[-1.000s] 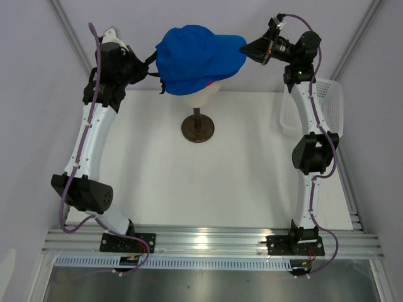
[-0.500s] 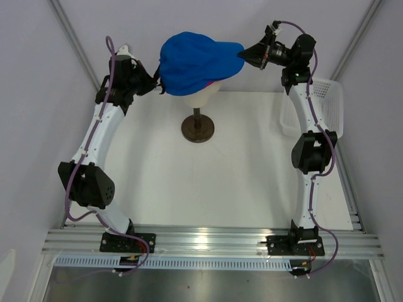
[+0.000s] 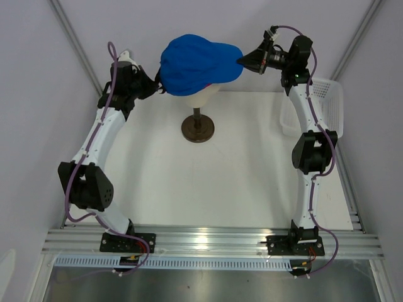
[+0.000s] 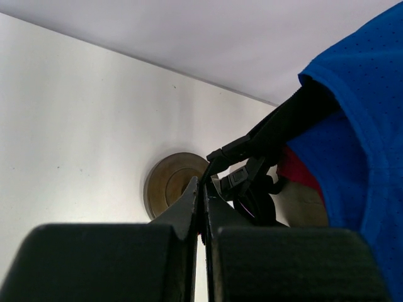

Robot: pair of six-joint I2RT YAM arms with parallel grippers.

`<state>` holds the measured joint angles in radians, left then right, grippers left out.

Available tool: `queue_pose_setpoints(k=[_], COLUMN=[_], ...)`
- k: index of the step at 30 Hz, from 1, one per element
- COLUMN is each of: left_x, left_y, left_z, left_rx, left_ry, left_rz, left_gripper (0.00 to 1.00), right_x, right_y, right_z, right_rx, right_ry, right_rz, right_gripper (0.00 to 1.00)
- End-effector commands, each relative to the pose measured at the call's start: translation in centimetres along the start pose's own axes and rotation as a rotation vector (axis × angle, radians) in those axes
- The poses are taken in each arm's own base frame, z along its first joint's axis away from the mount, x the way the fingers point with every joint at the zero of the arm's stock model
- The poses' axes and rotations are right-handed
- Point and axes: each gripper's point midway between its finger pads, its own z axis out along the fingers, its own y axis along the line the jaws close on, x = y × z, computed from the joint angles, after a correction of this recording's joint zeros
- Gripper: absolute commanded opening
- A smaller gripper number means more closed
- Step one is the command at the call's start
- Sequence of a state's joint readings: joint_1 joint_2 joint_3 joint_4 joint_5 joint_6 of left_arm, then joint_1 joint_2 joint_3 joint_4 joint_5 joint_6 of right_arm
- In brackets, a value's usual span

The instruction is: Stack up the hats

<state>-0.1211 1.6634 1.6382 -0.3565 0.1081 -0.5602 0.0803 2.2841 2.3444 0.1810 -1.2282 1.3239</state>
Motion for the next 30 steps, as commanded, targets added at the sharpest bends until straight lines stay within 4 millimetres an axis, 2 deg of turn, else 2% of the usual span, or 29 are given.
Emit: queue_pose_setpoints(k=[1, 5, 11, 12, 17, 20, 22, 23, 25, 27, 28, 30], left_x=[3.7, 3.8, 4.2, 5.4, 6.5, 6.2, 5.7, 5.0, 4.6, 4.7, 4.7, 5.0], left_y=[6.1, 6.1, 6.6, 7.3, 8.0, 7.3, 6.2, 6.4, 5.6, 5.3, 5.2, 5.5], left_z=[-0.4, -0.6, -1.0, -0.9, 0.0, 0.1, -0.1, -0.3, -0.6, -0.7, -0.9, -1.0], left_rx=[-0.199, -0.186, -0.19, -0.205, -0.213, -0.199, -0.174, -0.199, -0.186, -0.183, -0.183, -0.193], left_ry=[0.106, 0.089, 0.065, 0.083, 0.105, 0.098, 0.082, 0.05, 0.032, 0.031, 0.03, 0.029], left_rz=[-0.003, 0.007, 0.008, 0.002, 0.002, 0.016, 0.037, 0.046, 0.057, 0.057, 0.056, 0.056], left_gripper=[0.01, 0.01, 0.01, 0.01, 0.01, 0.01, 0.01, 0.01, 0.01, 0.01, 0.01, 0.01], right_x=[0.0, -0.6, -2.0, -2.3, -2.6, -3.1, -3.7, -3.9, -4.5, -4.6, -4.3, -3.7], right_y=[-3.6, -4.9, -3.0, -2.6, -1.2, -0.6, -0.1, 0.1, 0.5, 0.7, 0.8, -0.2], right_z=[-2.3, -3.0, -2.7, -2.7, -2.4, -2.6, -2.6, -2.5, -2.4, -2.4, -2.0, -1.5], right_rx=[0.115, 0.123, 0.079, 0.068, 0.035, 0.035, 0.045, 0.05, 0.056, 0.057, 0.055, 0.068], right_ry=[-0.013, -0.031, -0.078, -0.091, -0.101, -0.124, -0.153, -0.163, -0.185, -0.197, -0.192, -0.181], right_rz=[0.002, 0.022, 0.001, -0.022, -0.034, -0.073, -0.092, -0.114, -0.127, -0.132, -0.133, -0.127], right_gripper=[0.0, 0.0, 0.0, 0.0, 0.0, 0.0, 0.03, 0.07, 0.07, 0.11, 0.14, 0.28])
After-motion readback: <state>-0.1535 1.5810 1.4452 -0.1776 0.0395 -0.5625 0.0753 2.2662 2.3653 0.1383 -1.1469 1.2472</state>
